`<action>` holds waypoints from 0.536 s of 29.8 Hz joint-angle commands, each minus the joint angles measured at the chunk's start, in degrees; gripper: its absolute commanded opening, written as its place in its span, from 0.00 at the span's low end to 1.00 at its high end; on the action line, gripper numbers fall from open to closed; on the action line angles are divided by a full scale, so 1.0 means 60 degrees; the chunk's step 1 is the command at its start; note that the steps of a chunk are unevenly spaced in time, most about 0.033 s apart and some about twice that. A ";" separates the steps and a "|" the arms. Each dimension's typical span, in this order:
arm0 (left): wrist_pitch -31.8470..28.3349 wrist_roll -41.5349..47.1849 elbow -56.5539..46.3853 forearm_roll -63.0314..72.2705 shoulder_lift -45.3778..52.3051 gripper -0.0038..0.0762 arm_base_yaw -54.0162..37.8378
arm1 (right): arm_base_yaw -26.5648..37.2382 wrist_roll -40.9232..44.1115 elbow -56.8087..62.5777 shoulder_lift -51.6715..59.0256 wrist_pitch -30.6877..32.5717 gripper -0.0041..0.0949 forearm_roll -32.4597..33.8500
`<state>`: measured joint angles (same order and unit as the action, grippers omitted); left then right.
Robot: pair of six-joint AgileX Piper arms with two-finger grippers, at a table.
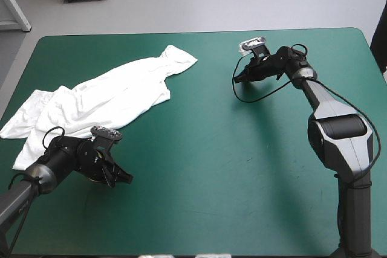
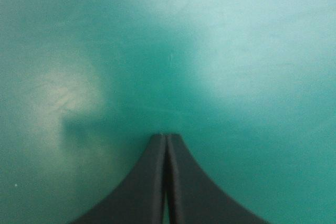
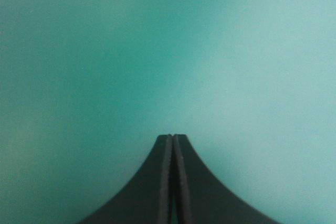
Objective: Fold the cloth
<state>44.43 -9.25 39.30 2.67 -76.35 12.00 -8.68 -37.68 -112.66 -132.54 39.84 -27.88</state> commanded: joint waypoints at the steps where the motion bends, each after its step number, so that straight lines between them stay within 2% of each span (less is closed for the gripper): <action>1: 0.0553 0.0078 0.0070 0.0599 0.0095 0.04 0.0053 | 0.0057 0.0000 -0.0106 0.0459 0.0170 0.02 0.0274; 16: 0.0574 0.0223 0.0070 0.0599 0.0095 0.04 0.0053 | 0.0057 0.0000 -0.0106 0.0459 0.0186 0.02 0.0274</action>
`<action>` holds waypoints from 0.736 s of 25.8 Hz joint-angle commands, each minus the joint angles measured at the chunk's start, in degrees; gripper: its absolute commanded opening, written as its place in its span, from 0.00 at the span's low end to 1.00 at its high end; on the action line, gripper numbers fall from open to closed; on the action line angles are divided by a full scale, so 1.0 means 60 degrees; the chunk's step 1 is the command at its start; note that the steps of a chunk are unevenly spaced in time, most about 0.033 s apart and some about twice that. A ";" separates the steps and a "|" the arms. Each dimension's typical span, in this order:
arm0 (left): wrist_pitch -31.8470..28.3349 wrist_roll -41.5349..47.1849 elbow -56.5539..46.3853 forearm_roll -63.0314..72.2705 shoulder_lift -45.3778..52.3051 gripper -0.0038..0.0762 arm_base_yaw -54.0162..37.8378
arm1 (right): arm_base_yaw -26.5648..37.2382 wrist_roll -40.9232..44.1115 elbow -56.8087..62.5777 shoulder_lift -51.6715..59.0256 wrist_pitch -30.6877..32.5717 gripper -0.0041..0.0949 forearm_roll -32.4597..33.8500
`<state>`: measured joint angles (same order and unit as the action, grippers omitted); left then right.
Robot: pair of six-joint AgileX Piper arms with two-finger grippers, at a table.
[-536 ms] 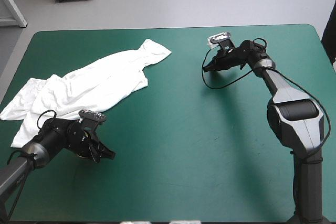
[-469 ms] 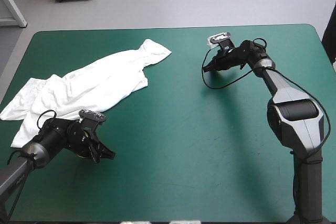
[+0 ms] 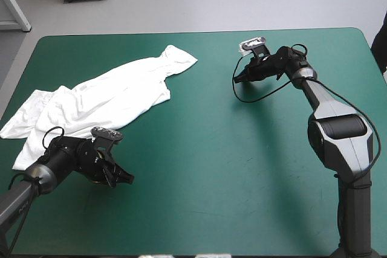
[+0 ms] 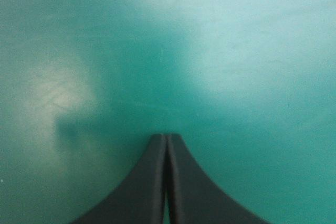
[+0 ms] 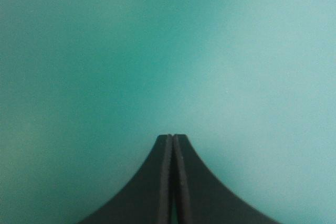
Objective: Fold the cloth
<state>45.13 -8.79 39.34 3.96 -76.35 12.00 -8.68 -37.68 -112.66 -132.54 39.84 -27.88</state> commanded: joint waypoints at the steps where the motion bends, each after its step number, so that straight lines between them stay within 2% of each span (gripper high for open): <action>1: 0.0458 0.0125 0.0064 0.0384 0.0095 0.04 0.0053 | 0.0057 0.0000 -0.0106 0.0459 0.0186 0.02 0.0274; 7: 0.0501 -0.0048 0.0088 0.0344 0.0114 0.04 0.0053 | 0.0074 0.0225 -0.0106 0.0495 0.0236 0.02 0.0274; 12: 0.1733 -0.0178 0.1040 0.0322 0.0554 0.04 0.0053 | 0.0274 0.0359 -0.0111 0.1203 0.0912 0.02 0.0309; 16: 0.2122 -0.0211 0.2177 0.0322 0.1374 0.04 0.0053 | 0.0515 0.0775 -0.0111 0.2088 0.2029 0.02 0.0354; 18: 0.2651 -0.0211 0.3471 0.0305 0.2204 0.04 0.0053 | 0.0561 0.1292 -0.0111 0.3159 0.3429 0.02 0.0859; 19: 0.2819 -0.0211 0.3809 0.0259 0.2367 0.04 0.0053 | 0.0561 0.1655 -0.0111 0.3474 0.3586 0.02 0.0983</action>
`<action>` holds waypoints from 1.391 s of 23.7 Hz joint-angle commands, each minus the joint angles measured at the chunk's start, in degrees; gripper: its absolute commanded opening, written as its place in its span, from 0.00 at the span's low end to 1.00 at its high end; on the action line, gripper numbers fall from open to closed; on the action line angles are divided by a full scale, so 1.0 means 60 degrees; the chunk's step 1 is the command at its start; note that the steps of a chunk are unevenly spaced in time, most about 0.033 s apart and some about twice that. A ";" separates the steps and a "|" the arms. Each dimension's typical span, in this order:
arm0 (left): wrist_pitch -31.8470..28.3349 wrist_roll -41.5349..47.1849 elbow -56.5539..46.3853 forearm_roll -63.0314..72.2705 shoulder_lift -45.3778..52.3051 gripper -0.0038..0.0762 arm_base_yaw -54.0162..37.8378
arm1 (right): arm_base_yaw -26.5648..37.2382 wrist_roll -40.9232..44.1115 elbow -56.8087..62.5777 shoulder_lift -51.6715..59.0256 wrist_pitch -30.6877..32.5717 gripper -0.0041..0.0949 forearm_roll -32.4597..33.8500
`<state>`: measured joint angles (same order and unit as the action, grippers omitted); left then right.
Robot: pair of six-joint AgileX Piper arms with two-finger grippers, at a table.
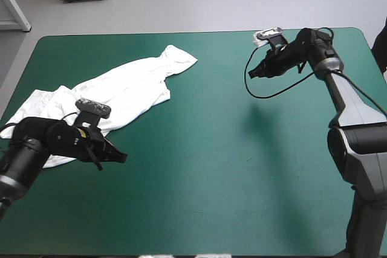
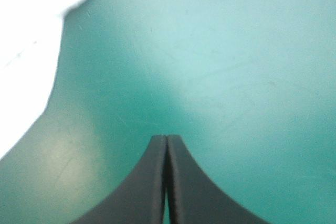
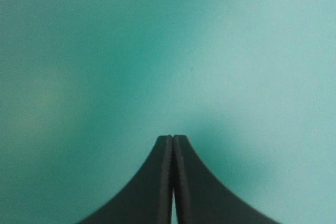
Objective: Fold the cloth
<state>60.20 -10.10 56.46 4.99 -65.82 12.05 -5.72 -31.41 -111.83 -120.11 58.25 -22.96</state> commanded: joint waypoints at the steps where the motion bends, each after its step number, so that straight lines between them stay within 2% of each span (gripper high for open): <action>1: 0.0605 0.0008 0.1616 -0.0176 0.0844 0.04 0.0044 | 0.0066 0.0971 -0.0250 0.2123 0.0830 0.02 0.0410; 4: 0.0916 0.0204 0.2757 -0.1174 0.1033 0.04 0.0044 | 0.0066 0.1588 -0.0233 0.3686 0.1137 0.02 0.1184; 7: 0.0833 0.0366 0.3726 -0.2052 0.0977 0.04 0.0044 | 0.0066 0.2786 -0.0123 0.5984 0.1282 0.03 0.3154; 9: 0.0831 0.0366 0.3976 -0.2455 0.0869 0.10 0.0044 | 0.0066 0.3083 0.0415 0.7291 0.1143 0.04 0.3883; 11: 0.0769 0.0331 0.4116 -0.2916 0.0599 0.24 0.0044 | 0.0066 0.3259 0.1105 0.8436 0.1086 0.14 0.4016; 14: 0.0416 0.0574 0.4119 -0.3752 -0.0125 0.50 0.0044 | 0.0066 0.3609 0.1761 0.9692 0.0954 0.40 0.3743; 16: 0.0414 0.0594 0.4224 -0.4008 -0.0684 0.55 0.0044 | 0.0066 0.3638 0.1878 0.9994 0.1022 0.49 0.3697; 19: 0.0483 0.0593 0.4695 -0.4036 -0.1690 0.56 0.0044 | 0.0066 0.3882 0.1888 1.0146 0.1330 0.57 0.3697; 23: 0.0572 0.0546 0.5853 -0.3942 -0.3304 0.56 -0.0118 | 0.0066 0.3882 0.1888 1.0107 0.1520 0.57 0.3697; 27: 0.0621 0.0369 0.7838 -0.2241 -0.5422 0.56 -0.1336 | 0.0027 0.3913 0.1966 0.9913 0.1500 0.57 0.3715; 33: 0.0798 0.0480 0.8528 -0.1798 -0.7095 0.56 -0.2163 | 0.0027 0.3954 0.2130 0.9641 0.1430 0.57 0.3544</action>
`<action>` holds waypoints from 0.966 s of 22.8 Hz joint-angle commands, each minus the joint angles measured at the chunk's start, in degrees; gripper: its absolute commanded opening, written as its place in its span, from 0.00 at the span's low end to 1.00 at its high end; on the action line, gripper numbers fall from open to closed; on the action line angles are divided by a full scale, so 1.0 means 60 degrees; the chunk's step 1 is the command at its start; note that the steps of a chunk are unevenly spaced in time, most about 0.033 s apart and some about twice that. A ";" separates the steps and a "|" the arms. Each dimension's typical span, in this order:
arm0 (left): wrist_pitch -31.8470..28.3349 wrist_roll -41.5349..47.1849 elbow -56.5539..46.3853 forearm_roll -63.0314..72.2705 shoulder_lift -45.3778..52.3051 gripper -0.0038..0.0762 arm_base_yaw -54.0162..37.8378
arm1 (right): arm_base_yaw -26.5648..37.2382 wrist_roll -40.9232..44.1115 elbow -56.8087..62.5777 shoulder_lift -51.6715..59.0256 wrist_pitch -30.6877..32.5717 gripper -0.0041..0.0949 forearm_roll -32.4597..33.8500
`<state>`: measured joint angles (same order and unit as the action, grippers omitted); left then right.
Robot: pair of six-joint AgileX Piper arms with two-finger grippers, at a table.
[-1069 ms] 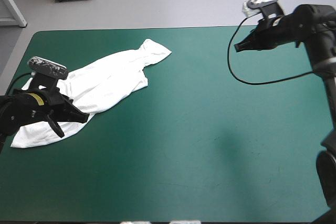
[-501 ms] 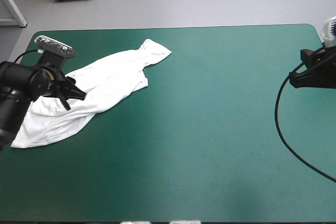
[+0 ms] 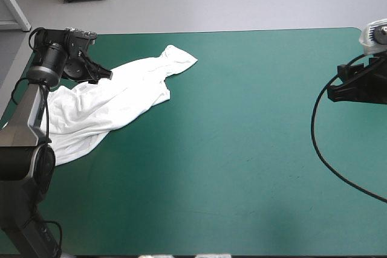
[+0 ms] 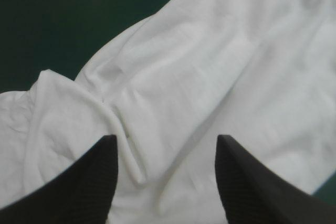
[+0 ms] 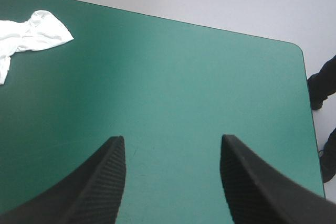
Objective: Fold the cloth
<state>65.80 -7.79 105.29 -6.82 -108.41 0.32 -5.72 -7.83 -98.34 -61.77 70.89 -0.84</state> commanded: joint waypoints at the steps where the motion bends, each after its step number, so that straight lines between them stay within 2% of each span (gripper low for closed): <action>1: -0.0111 0.0095 0.0390 0.0148 -0.0175 0.56 -0.0245 | 0.0027 0.0023 -0.0119 -0.0165 -0.0677 0.57 -0.0247; 4: -0.0446 0.0095 0.0390 0.0361 -0.0942 0.56 -0.0274 | -0.0014 0.0023 -0.0119 -0.0554 -0.0677 0.57 -0.0752; 10: -0.0588 -0.0161 0.0427 0.1136 -0.2335 0.56 -0.0274 | -0.0536 -0.0044 -0.0119 -0.1034 -0.0681 0.57 -0.0710; 11: -0.0588 -0.0178 0.0427 0.1287 -0.2465 0.50 -0.0274 | -0.0536 -0.0044 -0.0119 -0.1034 -0.0697 0.57 -0.0710; 12: -0.0588 -0.0209 0.0427 0.1379 -0.2564 0.36 -0.0274 | -0.0536 -0.0044 -0.0119 -0.1034 -0.0697 0.57 -0.0693; 14: -0.0550 -0.0401 0.0427 0.1532 -0.2609 0.21 -0.0274 | -0.0536 -0.0044 -0.0119 -0.1034 -0.0697 0.57 -0.0693; 15: -0.0526 -0.0525 0.0427 0.1749 -0.2646 0.09 -0.0274 | -0.0536 -0.0044 -0.0119 -0.1034 -0.0697 0.57 -0.0710; 16: -0.0503 -0.0695 0.0427 0.1873 -0.2643 0.04 -0.0274 | -0.0536 -0.0044 -0.0119 -0.1034 -0.0697 0.57 -0.0728; 19: -0.0345 -0.1084 0.0488 0.2569 -0.2643 0.04 -0.0253 | -0.0551 -0.0044 -0.0119 -0.1034 -0.0697 0.55 -0.0798; 22: 0.0348 -0.1416 0.0847 0.3228 -0.2598 0.04 0.0078 | -0.0551 -0.0044 -0.0119 -0.1034 -0.0697 0.55 -0.0923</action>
<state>65.52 -15.23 108.77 4.88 -125.55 -1.67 -8.89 -7.71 -97.87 -68.92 70.50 -5.16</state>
